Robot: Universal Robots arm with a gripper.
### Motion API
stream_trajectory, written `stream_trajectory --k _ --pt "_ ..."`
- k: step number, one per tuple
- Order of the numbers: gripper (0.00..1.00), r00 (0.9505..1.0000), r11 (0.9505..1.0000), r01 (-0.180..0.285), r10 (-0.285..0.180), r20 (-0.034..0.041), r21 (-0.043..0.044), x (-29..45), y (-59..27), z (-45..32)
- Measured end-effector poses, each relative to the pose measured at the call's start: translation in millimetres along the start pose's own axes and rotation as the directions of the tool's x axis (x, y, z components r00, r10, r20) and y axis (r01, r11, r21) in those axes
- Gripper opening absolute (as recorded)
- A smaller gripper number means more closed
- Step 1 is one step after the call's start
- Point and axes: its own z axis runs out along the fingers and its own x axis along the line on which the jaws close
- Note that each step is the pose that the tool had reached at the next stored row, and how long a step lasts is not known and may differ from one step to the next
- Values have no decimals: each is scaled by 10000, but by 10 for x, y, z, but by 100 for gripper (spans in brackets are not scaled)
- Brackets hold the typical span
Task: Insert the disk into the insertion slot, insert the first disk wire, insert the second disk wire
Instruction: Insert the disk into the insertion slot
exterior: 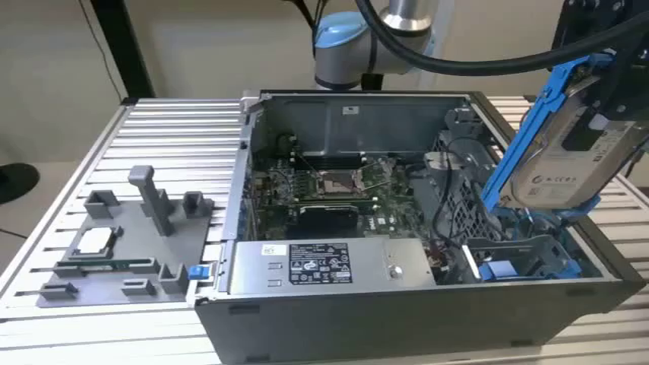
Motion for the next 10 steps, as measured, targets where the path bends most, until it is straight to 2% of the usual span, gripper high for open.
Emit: stream_trajectory --k 10 --pt "0 10000 10000 0 0 0 0 0 0 0"
